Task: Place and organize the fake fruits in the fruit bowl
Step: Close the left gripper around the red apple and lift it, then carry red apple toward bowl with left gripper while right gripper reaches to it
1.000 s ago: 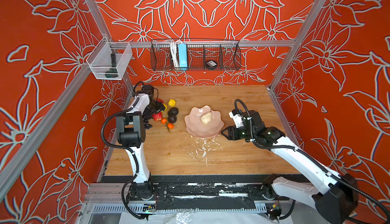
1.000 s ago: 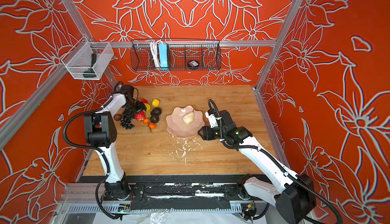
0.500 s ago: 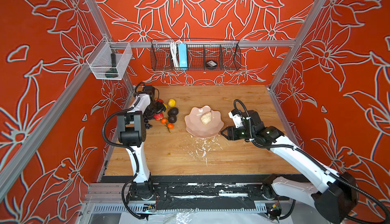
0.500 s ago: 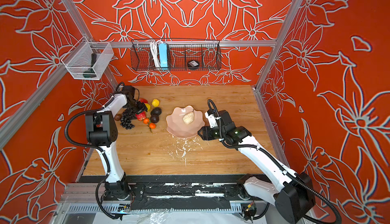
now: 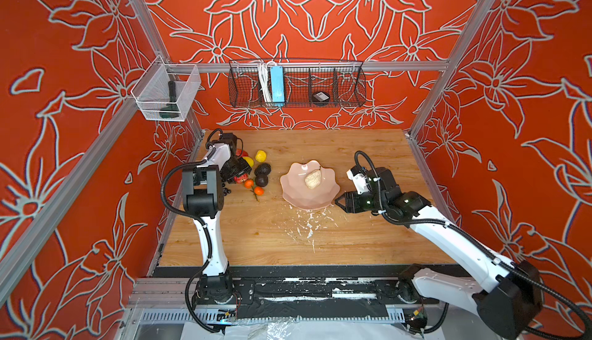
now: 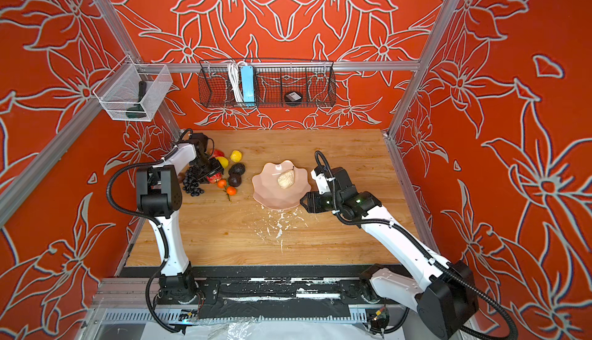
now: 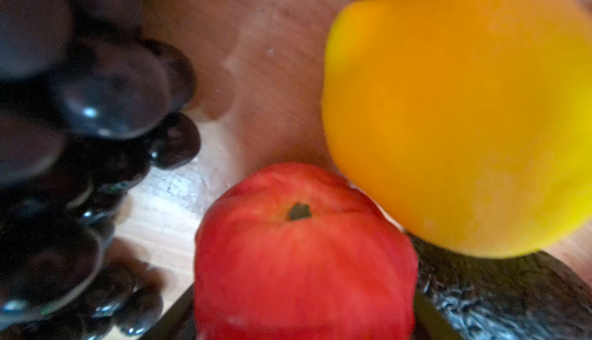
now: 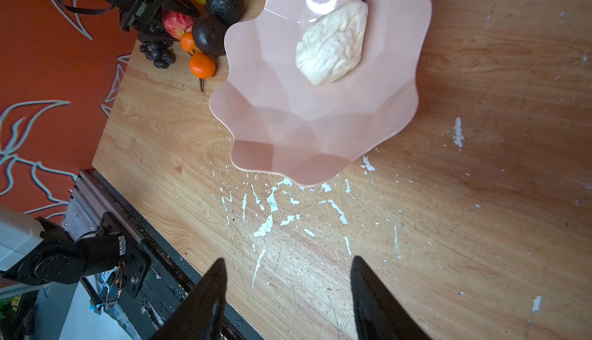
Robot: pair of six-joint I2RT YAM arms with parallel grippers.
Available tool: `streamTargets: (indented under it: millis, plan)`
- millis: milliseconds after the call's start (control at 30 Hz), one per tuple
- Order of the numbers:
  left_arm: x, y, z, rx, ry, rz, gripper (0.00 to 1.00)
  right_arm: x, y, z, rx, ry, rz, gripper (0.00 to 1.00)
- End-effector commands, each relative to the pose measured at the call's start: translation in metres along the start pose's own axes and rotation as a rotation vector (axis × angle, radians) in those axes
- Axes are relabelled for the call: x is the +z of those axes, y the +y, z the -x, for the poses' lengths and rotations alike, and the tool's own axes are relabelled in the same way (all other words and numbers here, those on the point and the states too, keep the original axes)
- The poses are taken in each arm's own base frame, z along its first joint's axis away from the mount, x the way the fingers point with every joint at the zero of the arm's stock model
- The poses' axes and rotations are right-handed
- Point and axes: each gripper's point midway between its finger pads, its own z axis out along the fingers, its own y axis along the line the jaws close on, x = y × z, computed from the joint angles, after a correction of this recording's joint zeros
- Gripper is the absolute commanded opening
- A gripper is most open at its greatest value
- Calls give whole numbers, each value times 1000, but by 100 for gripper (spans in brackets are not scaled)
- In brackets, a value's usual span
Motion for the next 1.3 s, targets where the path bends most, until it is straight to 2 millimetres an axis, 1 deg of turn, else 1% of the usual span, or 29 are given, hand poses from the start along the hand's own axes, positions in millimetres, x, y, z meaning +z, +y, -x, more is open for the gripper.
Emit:
streamTargets:
  millis: [0,100,200,300,367,433,500,533,600,667,767,833,933,1000,1100,1267]
  plan:
    - [-16,-7,-2,-12,-18,-29,69,3,-1,-5,3,17,4,62]
    - [-30,-15,-9,-13,-21,-84,68,3,2,-2,8,12,14,62]
    - [-52,-17,-18,-26,-39,-126,68,1,6,1,15,-3,29,62]
    - [-78,-19,-29,-50,-93,-193,68,0,14,6,8,-22,57,62]
    - [-100,-16,-36,-74,-142,-227,68,1,20,8,-4,-24,69,62]
    - [-119,-22,-45,-89,-171,-302,68,3,26,9,-18,-25,76,62]
    - [-133,-29,-61,-113,-168,-381,68,6,35,11,-38,-33,88,62]
    - [-141,-38,-72,-119,-158,-443,68,7,40,11,-46,-37,95,62]
    - [-153,-52,-96,-143,-129,-545,68,10,50,14,-65,-50,108,62]
    - [-164,-72,-124,-160,-99,-652,68,12,63,17,-82,-70,125,62]
    - [-167,-94,-164,-191,-41,-739,68,16,84,23,-103,-101,169,61]
    - [-164,-104,-185,-212,-2,-774,68,20,96,25,-124,-112,187,60]
    - [-158,-112,-208,-245,57,-797,67,27,111,25,-166,-123,205,58]
    - [-155,-115,-218,-263,74,-805,67,33,118,23,-184,-121,215,57]
    - [-143,-113,-231,-323,112,-807,67,44,125,19,-204,-117,222,54]
    - [-128,-109,-241,-397,146,-802,66,61,133,13,-248,-114,204,49]
